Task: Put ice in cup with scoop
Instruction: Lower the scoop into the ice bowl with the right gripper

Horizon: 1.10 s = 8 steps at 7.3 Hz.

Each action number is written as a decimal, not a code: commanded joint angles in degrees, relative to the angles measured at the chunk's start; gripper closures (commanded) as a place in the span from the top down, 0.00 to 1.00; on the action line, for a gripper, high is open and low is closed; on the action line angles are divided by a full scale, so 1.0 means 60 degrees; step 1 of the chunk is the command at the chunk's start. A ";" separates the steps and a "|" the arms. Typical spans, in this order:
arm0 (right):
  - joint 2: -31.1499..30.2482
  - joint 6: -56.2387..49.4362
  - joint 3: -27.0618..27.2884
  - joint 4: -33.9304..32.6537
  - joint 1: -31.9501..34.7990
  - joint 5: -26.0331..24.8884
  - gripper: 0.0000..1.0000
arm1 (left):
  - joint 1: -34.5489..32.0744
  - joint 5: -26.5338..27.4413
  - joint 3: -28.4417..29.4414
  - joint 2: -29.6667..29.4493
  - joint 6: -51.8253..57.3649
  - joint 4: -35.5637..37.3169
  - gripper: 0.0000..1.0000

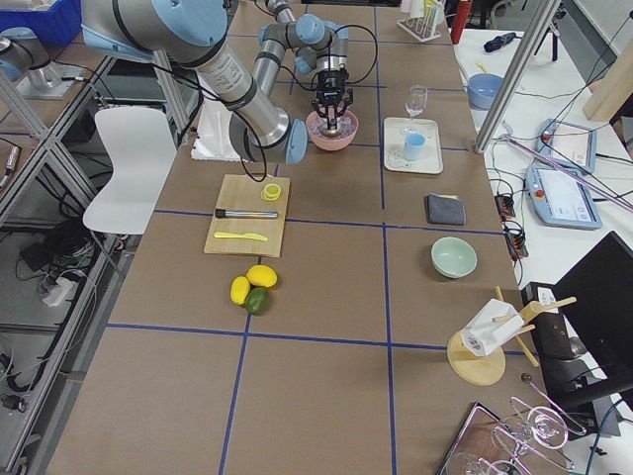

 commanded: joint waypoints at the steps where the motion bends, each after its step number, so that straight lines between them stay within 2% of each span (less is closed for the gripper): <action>1: -0.0432 -0.0019 0.0352 0.0665 0.0011 0.0050 0.00 | 0.0000 0.0000 -0.0002 0.0003 0.0002 0.0000 1.00; 3: -0.0961 -0.0019 0.0996 0.0905 0.0011 0.0050 0.00 | 0.0000 0.0000 -0.0016 0.0003 0.0002 0.0000 1.00; 8: -0.1094 -0.0063 0.0999 0.1402 0.0011 0.0064 0.00 | 0.0000 0.0000 -0.0031 -0.0012 0.0016 -0.0015 1.00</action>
